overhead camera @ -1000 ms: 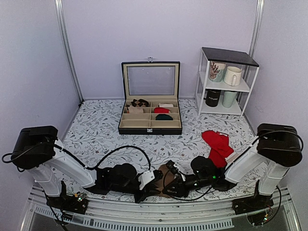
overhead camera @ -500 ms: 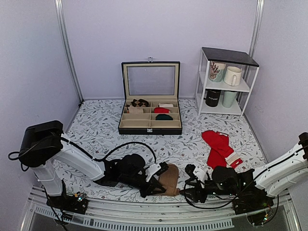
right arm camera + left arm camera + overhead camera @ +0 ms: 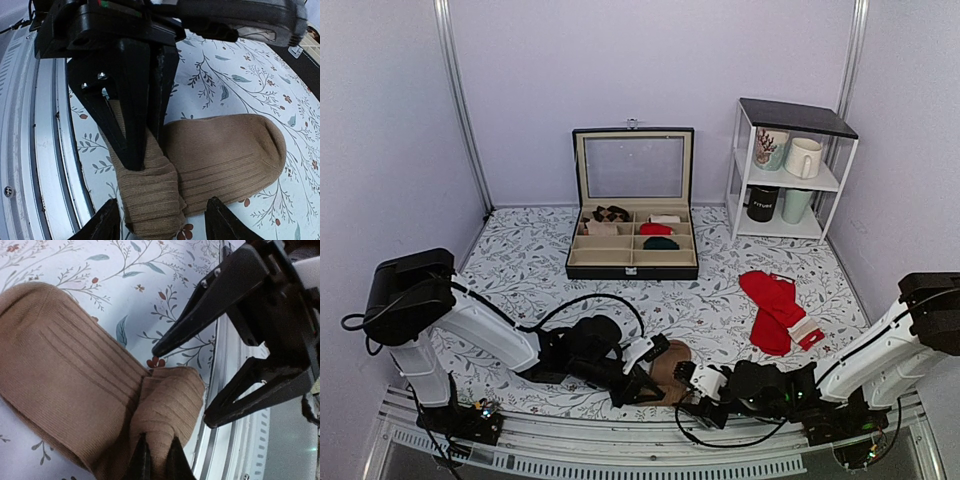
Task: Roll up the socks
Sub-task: Roll a pair of socks at the center of the board.
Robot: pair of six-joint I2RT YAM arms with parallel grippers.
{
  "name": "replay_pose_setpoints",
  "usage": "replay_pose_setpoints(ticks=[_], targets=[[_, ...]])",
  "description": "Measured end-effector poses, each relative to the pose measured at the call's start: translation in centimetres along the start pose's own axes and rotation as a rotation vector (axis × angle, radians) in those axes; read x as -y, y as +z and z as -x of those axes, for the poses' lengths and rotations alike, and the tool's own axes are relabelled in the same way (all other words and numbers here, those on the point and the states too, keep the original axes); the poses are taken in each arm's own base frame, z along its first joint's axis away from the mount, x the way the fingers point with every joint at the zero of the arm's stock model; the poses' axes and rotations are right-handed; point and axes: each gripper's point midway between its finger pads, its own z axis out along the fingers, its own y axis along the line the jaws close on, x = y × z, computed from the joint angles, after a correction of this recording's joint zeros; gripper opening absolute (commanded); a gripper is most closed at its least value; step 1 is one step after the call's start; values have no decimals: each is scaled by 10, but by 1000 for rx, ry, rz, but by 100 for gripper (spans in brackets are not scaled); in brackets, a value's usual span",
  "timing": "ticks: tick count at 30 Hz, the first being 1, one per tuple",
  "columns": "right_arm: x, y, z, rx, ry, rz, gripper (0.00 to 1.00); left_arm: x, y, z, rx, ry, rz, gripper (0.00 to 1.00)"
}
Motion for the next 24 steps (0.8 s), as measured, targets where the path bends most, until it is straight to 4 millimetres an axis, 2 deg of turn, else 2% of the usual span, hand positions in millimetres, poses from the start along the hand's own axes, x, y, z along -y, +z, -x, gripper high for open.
replay_pose_setpoints(ticks=[3, 6, 8, 11, 15, 16, 18, 19, 20, 21, 24], targets=[[-3, 5, -1, -9, -17, 10, 57, 0, 0, 0, -1, -1, -1, 0], [-7, 11, -3, -19, -24, 22, 49, 0, 0, 0, -1, -3, -6, 0], [-9, 13, -4, -22, -22, 26, 41, 0, 0, 0, 0, -4, -9, 0], [-11, 15, -7, -32, -20, 37, 20, 0, 0, 0, 0, -5, -10, 0], [-13, 16, -7, -33, 25, 55, 12, -1, 0, 0, 0, -6, -13, 1], [-13, 17, -7, -34, 35, 57, 11, 0, 0, 0, 0, -6, -13, 7], [-12, 18, -7, -35, 65, 62, 7, -1, 0, 1, 1, -6, -11, 32], [-12, 18, -7, -34, 81, 66, 7, -1, -1, 1, 3, 0, -7, 39], [-12, 18, -7, -34, 98, 73, 7, -3, -1, 1, 4, -4, 7, 55], [-12, 19, -6, -32, 118, 83, 7, -6, -2, -1, 2, -4, 24, 67], [-12, 20, -6, -25, 185, 113, 7, -5, -10, 4, 23, 29, 51, 72]])
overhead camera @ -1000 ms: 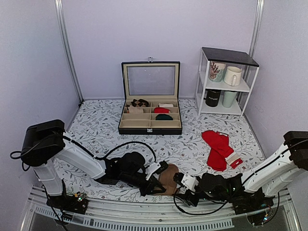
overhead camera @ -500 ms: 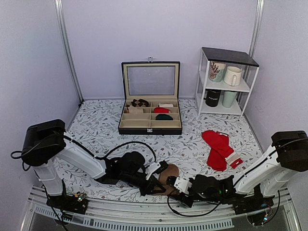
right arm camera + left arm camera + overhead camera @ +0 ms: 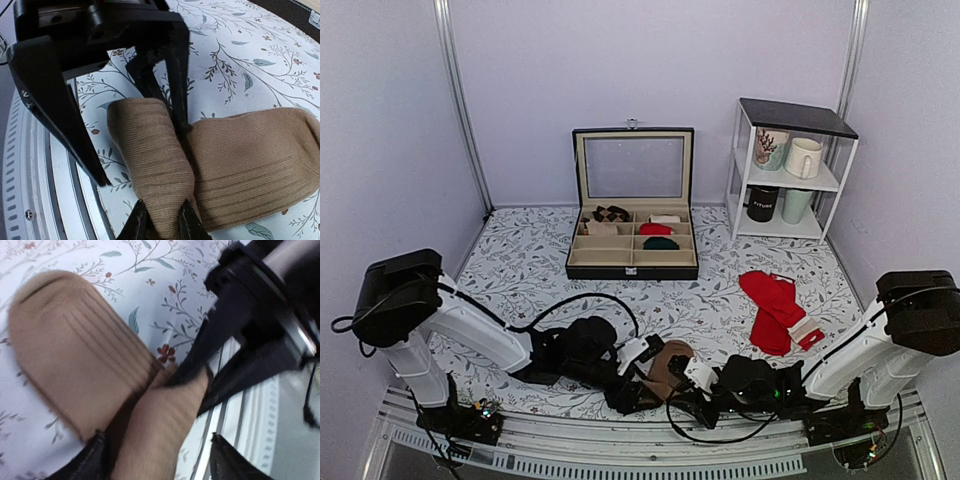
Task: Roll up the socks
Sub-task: Roll a pair of socks at the center of the board.
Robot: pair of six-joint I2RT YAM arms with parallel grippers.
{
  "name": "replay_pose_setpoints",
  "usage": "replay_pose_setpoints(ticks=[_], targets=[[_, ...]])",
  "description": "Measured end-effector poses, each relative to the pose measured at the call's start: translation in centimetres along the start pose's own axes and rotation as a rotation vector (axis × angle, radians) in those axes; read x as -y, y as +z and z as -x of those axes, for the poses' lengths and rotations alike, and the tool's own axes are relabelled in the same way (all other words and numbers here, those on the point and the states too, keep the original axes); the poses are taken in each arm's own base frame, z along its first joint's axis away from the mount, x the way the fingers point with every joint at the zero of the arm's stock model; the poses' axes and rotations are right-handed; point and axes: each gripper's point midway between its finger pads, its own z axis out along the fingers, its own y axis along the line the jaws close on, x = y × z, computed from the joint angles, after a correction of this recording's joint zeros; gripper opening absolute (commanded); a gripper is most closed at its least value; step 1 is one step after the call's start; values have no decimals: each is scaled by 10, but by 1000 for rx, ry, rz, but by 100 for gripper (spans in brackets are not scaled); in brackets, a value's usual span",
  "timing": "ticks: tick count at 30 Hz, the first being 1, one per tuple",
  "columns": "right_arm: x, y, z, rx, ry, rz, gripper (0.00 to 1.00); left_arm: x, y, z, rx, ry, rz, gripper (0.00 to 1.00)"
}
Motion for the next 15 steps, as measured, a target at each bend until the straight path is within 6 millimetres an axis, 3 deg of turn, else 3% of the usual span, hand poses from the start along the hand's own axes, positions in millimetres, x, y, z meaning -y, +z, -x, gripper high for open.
replay_pose_setpoints(ticks=[5, 9, 15], targets=[[5, -4, -2, 10, 139, 74, 7, -5, -35, -6, 58, 123, 110, 74], [8, -5, -7, 1, 252, 134, 7, 21, -65, 10, 208, 285, 93, 74], [4, 3, -8, 2, 386, 237, 7, 31, -59, 16, 265, 395, 73, 77]])
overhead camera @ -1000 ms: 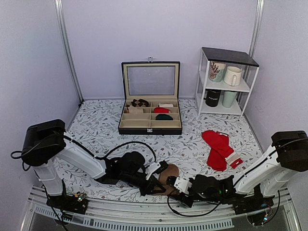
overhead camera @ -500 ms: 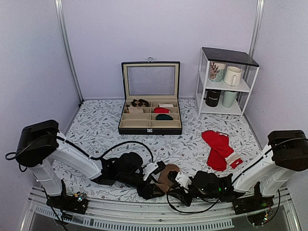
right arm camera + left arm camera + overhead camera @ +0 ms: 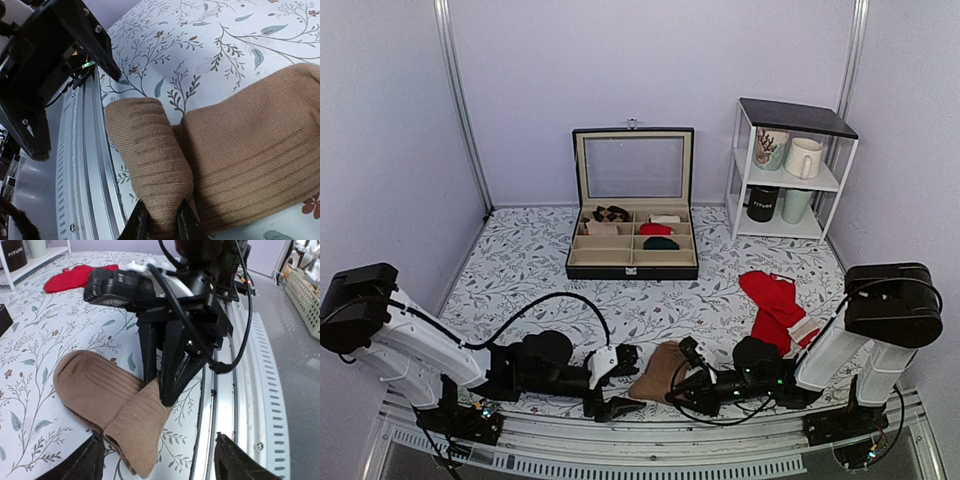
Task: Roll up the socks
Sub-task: Roll a pair of socks at the center of the board.
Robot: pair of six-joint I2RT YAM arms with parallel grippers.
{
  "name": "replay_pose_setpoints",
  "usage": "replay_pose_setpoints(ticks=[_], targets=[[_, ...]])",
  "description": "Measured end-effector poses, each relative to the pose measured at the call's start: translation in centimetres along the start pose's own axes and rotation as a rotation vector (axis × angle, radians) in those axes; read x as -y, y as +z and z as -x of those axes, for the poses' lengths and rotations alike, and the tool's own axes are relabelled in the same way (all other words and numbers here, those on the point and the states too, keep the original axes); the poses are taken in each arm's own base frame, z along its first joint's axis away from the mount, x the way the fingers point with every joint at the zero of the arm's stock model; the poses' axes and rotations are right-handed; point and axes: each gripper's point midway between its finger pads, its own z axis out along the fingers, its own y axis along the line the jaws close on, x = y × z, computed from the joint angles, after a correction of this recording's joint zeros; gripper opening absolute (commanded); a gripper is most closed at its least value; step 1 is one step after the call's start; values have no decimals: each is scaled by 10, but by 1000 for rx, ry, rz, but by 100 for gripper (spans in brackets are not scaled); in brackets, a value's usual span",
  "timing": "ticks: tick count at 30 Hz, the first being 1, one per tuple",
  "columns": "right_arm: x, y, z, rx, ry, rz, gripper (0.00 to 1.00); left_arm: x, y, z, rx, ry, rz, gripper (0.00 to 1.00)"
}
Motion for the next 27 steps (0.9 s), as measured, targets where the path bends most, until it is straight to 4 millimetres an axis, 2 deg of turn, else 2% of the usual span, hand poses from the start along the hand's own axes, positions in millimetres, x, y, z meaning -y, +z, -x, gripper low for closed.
replay_pose_setpoints(ticks=[6, 18, 23, 25, 27], targets=[[-3, 5, -1, -5, 61, 53, 7, 2, 17, -28, -65, 64, -11, 79], [-2, 4, -2, -16, 89, 62, 7, 2, 34, -43, -94, 97, -24, 73], [-2, 4, -2, -22, 88, 66, 7, 0, 38, -52, -117, 83, -19, 57], [-2, 4, -2, -24, 85, 68, 7, -1, 40, -55, -128, 78, -15, 45], [-3, 5, -1, -26, 78, 73, 7, -3, 43, -55, -133, 72, -4, 30]])
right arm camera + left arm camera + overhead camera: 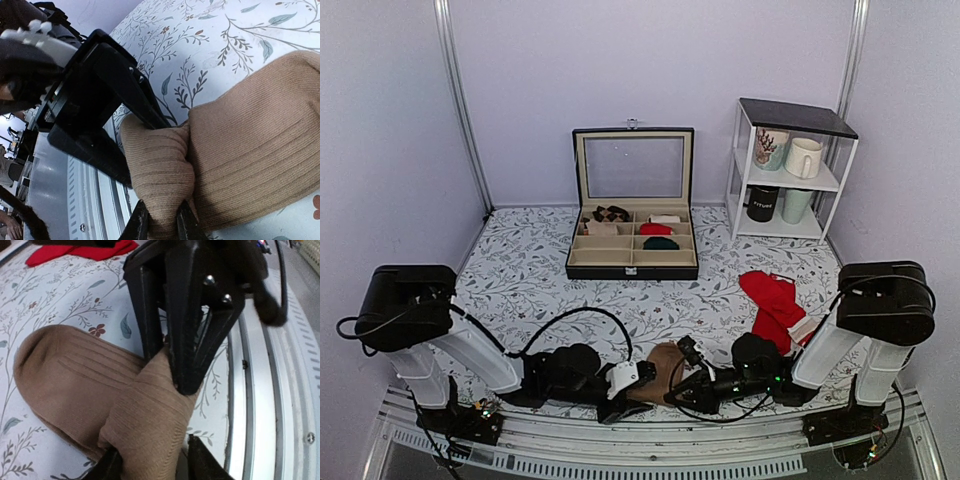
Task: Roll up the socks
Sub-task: Roll a pair of socks at the center of the board.
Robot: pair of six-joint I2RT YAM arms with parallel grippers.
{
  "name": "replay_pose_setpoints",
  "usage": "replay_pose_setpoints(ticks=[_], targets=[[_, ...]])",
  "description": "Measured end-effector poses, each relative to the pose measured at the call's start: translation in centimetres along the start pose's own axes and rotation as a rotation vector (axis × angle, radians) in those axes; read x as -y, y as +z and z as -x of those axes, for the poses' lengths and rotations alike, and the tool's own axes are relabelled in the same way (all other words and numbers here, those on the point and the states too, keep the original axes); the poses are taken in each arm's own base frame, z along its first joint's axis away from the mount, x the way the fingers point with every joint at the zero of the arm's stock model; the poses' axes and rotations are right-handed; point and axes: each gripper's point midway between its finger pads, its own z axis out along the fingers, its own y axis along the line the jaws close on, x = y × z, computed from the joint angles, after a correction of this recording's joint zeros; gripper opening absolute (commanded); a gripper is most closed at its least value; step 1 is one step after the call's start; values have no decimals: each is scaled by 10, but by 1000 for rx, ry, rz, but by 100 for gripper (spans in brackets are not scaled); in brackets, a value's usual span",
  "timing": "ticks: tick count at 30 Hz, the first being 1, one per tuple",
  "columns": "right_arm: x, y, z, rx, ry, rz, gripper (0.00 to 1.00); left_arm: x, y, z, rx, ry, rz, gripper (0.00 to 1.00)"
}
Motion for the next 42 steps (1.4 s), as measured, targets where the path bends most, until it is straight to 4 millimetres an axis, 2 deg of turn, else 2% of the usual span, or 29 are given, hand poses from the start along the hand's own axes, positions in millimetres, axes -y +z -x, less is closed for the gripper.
replay_pose_setpoints(ticks=[3, 4, 9, 12, 15, 18, 23, 26, 29, 31, 38, 40, 42], targets=[[-1, 0, 0, -8, -5, 11, 7, -5, 2, 0, -2, -10, 21, 14], [-2, 0, 0, -13, -4, 12, 7, -6, 2, 0, -2, -12, 21, 1], [-1, 1, 1, -27, 0, 8, 10, -6, 3, 0, -2, -33, 19, 0], [0, 1, 3, -44, -4, -12, 27, -6, 3, -1, -8, -64, 9, 0], [-1, -2, 9, -60, -26, -51, 34, -7, 5, 0, -16, -123, -11, 0], [4, -11, 14, -73, -71, -136, 43, -6, 10, 1, -22, -193, -43, 0], [4, -34, 34, -29, -213, -240, 49, -6, 13, 0, -29, -308, -105, 0], [-8, -46, 48, 35, -351, -270, 50, -6, 12, 0, -35, -368, -137, 0], [-26, -45, 44, 39, -482, -259, 50, -7, 12, -1, -41, -415, -159, 0], [-30, -42, 37, 21, -541, -257, 51, -7, 12, -2, -46, -436, -170, 0], [-18, -18, 13, -95, -666, -323, 49, -7, 13, -1, -48, -468, -194, 0], [-13, -15, 14, -100, -677, -352, 45, -7, 13, -1, -49, -473, -197, 0], [-9, -14, 15, -101, -684, -374, 36, -7, 13, 0, -49, -476, -198, 0]])
